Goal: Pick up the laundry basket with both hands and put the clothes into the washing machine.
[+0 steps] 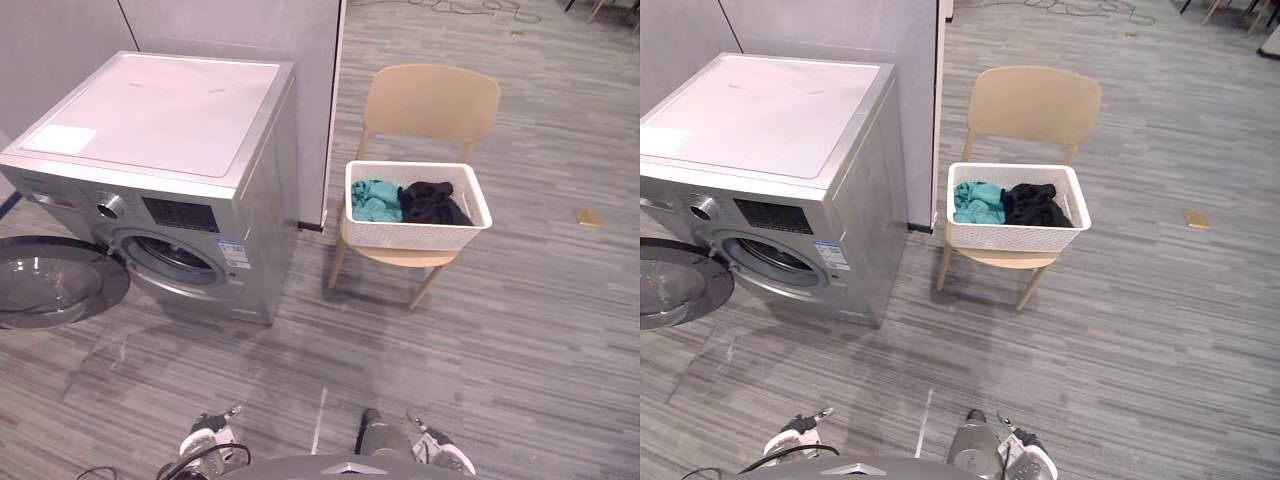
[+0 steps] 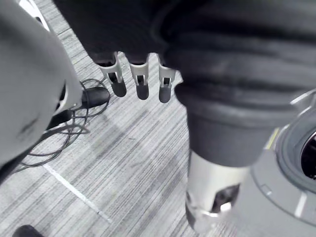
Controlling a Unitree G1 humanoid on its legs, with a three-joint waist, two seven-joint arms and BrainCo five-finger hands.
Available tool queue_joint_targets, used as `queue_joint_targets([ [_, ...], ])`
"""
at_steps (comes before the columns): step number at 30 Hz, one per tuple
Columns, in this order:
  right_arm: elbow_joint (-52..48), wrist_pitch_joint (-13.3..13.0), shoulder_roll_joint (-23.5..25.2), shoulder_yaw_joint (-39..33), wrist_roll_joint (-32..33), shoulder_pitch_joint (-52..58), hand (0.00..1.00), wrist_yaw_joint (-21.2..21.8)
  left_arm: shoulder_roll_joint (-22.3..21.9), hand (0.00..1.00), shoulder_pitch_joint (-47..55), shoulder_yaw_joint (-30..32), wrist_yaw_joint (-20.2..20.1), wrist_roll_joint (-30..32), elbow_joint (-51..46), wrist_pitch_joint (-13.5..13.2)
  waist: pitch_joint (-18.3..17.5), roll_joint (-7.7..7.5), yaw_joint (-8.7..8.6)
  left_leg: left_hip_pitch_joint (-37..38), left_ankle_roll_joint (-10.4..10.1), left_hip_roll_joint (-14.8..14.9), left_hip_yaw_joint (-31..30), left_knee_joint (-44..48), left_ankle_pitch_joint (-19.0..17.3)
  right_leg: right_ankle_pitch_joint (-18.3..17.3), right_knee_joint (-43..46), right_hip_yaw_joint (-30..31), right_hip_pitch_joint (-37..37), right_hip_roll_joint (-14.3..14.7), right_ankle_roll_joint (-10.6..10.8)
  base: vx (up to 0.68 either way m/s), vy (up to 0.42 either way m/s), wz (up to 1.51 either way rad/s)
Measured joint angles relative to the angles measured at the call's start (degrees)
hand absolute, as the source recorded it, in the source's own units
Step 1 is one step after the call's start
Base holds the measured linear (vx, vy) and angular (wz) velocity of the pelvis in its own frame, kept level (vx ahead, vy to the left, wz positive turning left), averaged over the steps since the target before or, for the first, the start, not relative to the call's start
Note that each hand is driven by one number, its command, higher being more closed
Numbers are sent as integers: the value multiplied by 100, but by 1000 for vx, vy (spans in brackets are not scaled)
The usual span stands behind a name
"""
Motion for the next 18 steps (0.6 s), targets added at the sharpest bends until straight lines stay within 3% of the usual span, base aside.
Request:
queue_joint_targets([
  [1,-30,-10,71,-3,-102,68,0,14,73,0,124,238,15,1,-45,5,28,9,27,-62,35,531,111,732,13,-199,128,-3,64,253,-141,-28,-357,-52],
  [2,-91,-21,132,-5,-111,161,0,35,98,0,286,474,38,25,-270,-94,73,-29,54,-111,616,1028,59,1468,163,-363,262,59,176,516,-314,-10,-323,-67],
  [3,-161,-21,177,-4,-122,238,0,49,130,0,298,580,35,25,-336,-113,95,-63,108,-144,998,1188,-121,1789,359,-436,320,149,233,620,-390,-12,-362,-91],
  [4,-299,-18,205,86,-266,367,0,54,138,0,283,626,33,1,-429,-129,128,-163,221,-357,1182,1270,-830,2373,694,-499,316,454,335,793,-510,-25,-264,-115],
  [5,-370,-13,100,139,-407,314,0,51,69,0,243,570,23,-155,-418,-140,133,-144,270,-728,489,921,-1501,3314,-216,-438,148,758,438,841,-662,-33,-277,-119],
  [6,-406,-12,56,143,-477,296,0,51,10,0,213,511,12,-243,-408,-130,161,-75,245,-922,357,572,-1744,3641,-629,-407,22,893,468,851,-713,-22,-66,-111],
  [8,-550,-2,-43,397,-531,287,0,63,-270,0,216,260,-25,-503,-487,-155,220,185,266,-1433,369,-595,-2094,3785,-1670,-259,-545,1304,581,1042,-948,20,15,-129],
  [9,-612,36,-11,484,-551,260,0,66,-269,0,233,182,-31,-562,-555,-179,243,201,354,-1630,388,-1117,-2182,3455,-2011,-199,-756,1511,622,1144,-1048,80,48,-131],
  [10,-670,64,-17,571,-550,258,0,66,-266,0,247,169,-32,-598,-602,-182,265,183,381,-1715,414,-1365,-2328,3219,-2126,-176,-829,1583,671,1178,-1086,153,55,-139],
  [11,-707,68,-11,787,-552,216,0,66,-250,0,290,164,-36,-597,-731,-208,367,82,468,-1841,446,-1883,-2804,2518,-2196,-159,-912,1742,805,1204,-1117,146,53,-117],
  [12,-707,69,-28,885,-618,198,0,64,-252,0,300,173,-43,-597,-757,-214,387,51,526,-1925,474,-2077,-3075,2106,-2158,-159,-953,1823,847,1216,-1116,147,53,-115],
  [14,-705,63,-90,1002,-767,131,0,66,-356,0,306,232,-43,-598,-745,-212,358,134,546,-2018,424,-2207,-3444,1142,-1980,-150,-1316,2063,1002,1338,-1120,134,112,-120],
  [15,-697,69,-83,974,-770,106,0,64,-360,0,414,281,-53,-595,-653,-180,261,310,671,-2029,525,-2071,-3444,864,-1782,-126,-1238,2334,1033,1560,-989,171,143,-158],
  [16,-708,83,-37,971,-769,16,0,65,-367,0,417,406,-50,-598,-638,-190,289,280,760,-2022,657,-2043,-3361,968,-1711,-211,-743,2458,852,1591,-864,209,127,-146],
  [17,-721,70,88,966,-768,6,0,65,-345,0,450,616,-42,-600,-698,-201,298,47,765,-1971,911,-2178,-3258,1197,-1626,-441,213,2537,721,1443,-611,260,78,-86],
  [18,-651,79,205,967,-762,63,0,68,-262,0,434,663,-40,-593,-772,-221,219,-294,764,-1913,1033,-2376,-3070,1373,-1621,-1025,308,2588,830,1158,-435,266,68,-46],
])
